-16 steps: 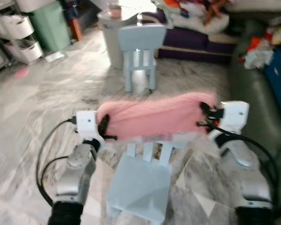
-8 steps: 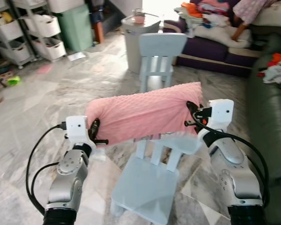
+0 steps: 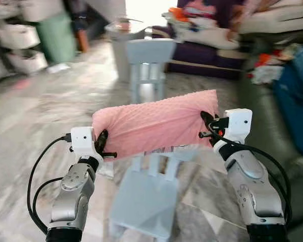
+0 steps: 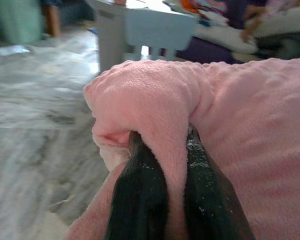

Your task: Move the pillow to the sofa

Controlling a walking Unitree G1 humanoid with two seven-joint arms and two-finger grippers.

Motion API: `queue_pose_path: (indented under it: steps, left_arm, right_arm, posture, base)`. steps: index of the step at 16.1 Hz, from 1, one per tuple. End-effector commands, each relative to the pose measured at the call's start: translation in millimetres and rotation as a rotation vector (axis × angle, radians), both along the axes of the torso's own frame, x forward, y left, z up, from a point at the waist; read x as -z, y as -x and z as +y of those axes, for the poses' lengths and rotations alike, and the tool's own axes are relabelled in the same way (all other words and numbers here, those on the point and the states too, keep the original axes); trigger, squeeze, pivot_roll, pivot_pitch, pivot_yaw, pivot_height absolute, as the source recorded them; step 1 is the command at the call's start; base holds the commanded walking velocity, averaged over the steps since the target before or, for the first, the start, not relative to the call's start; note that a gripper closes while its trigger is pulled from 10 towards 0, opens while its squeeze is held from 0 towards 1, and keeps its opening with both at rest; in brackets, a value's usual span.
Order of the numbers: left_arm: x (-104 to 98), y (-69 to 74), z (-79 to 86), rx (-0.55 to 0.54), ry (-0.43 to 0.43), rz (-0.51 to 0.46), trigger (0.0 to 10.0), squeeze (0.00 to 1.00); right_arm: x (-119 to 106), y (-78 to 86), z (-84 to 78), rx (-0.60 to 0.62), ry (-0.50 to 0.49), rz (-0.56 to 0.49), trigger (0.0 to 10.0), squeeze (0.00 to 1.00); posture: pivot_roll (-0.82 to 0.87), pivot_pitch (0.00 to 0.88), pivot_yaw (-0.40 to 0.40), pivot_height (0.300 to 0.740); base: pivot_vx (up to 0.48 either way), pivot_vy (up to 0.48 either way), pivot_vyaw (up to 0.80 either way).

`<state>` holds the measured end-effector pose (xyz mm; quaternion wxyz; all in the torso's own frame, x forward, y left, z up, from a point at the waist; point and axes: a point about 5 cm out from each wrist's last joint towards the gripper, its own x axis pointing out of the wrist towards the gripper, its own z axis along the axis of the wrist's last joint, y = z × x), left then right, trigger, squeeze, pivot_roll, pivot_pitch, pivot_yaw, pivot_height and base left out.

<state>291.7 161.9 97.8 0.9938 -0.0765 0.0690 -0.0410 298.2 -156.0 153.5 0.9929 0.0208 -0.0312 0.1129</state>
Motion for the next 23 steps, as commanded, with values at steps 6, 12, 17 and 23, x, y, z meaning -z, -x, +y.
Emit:
queue_pose_path:
  steps: [6,12,17,23]
  left_arm:
    - [-5.7,3.0,-2.9,0.039,0.010,-0.017,10.0,0.00]
    - [-2.0,7.4,-2.3,0.026,0.036,0.015,10.0,0.00]
    - [-1.0,8.2,-5.2,0.034,0.048,0.028,10.0,0.00]
    - [-0.4,6.8,-5.3,0.046,0.038,0.029,10.0,0.00]
  right_arm:
    - [-8.5,4.2,-1.4,0.006,-0.002,-0.022,10.0,0.00]
    - [-7.5,8.7,-1.7,0.010,-0.002,-0.009,10.0,0.00]
    - [-9.5,9.6,-3.5,0.011,0.013,-0.011,10.0,0.00]
    - [-9.9,11.3,-5.6,0.012,0.025,-0.006,10.0,0.00]
  posture:
    - [-0.13,0.000,0.011,0.740]
    - [-0.14,0.000,0.010,0.740]
    - [-0.14,0.000,0.008,0.740]
    - [-0.16,0.000,0.005,0.740]
  base:
    - [0.000,0.000,-0.80]
    - [0.000,0.000,-0.78]
    - [0.000,0.151,0.00]
    - [0.000,0.473,0.00]
